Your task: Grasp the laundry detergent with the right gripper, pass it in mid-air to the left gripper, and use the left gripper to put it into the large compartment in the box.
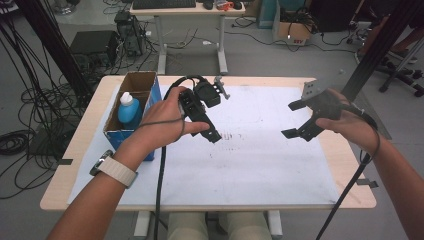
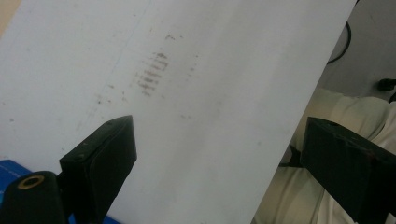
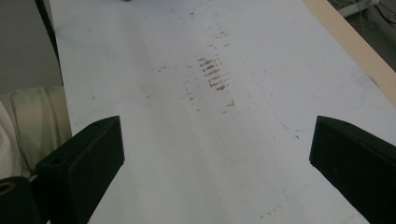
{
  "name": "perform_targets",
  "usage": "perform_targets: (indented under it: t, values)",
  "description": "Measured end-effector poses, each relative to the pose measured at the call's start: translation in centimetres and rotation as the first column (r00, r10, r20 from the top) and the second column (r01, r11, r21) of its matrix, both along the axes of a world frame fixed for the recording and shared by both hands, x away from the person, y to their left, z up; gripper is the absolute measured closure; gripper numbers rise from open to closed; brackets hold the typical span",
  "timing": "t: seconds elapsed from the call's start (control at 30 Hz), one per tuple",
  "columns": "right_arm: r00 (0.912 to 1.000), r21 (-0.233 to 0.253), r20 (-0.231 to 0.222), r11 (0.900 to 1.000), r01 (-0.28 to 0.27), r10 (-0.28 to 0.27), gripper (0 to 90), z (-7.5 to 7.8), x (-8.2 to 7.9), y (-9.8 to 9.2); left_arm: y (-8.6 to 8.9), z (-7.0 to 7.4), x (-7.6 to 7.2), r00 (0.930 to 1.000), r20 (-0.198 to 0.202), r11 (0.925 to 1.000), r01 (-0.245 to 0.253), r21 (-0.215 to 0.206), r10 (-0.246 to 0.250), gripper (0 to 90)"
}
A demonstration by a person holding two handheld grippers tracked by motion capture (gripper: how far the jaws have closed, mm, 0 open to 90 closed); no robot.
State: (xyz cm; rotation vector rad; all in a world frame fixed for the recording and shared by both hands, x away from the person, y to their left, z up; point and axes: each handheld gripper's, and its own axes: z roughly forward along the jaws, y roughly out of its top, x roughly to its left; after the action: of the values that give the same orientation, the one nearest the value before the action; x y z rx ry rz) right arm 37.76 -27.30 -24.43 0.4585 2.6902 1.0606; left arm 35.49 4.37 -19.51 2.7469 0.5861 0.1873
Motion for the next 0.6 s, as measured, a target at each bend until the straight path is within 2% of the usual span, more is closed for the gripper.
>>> perform_targets:
  t: [0.03, 0.13, 0.2, 0.33, 0.37, 0.6]
  values:
    - [0.9995, -0.006, -0.021, 1.000, 0.022, -0.023, 3.0, 0.07, -0.24, 0.00, 0.01, -0.02, 0.01, 1.0000, -0.001, 1.0000, -0.001, 0.000, 0.001, 10.9]
    - [0.9993, -0.033, -0.031, 0.999, 0.018, -0.019, 3.0, 0.20, -0.22, -0.05, 0.03, -0.08, 0.02, 1.0000, -0.001, 1.0000, -0.002, -0.001, 0.002, 10.9]
    - [0.9993, -0.009, -0.027, 1.000, 0.024, -0.024, 3.0, -0.04, -0.24, 0.04, 0.04, -0.10, 0.01, 1.0000, 0.000, 1.0000, -0.001, -0.002, 0.001, 10.9]
    - [0.9994, -0.032, -0.031, 0.999, 0.016, -0.017, 3.0, -0.01, -0.19, -0.01, 0.05, -0.12, 0.01, 1.0000, 0.000, 1.0000, -0.002, -0.002, 0.002, 10.9]
    - [0.9992, -0.014, -0.031, 1.000, 0.025, -0.025, 3.0, -0.12, -0.24, 0.04, 0.06, -0.14, 0.02, 1.0000, 0.000, 1.0000, -0.003, -0.002, 0.003, 10.9]
    - [0.9997, -0.006, -0.020, 1.000, 0.013, -0.013, 3.0, -0.24, -0.14, 0.00, -0.01, -0.31, 0.16, 0.9999, -0.006, 0.9999, -0.010, 0.002, 0.010, 10.9]
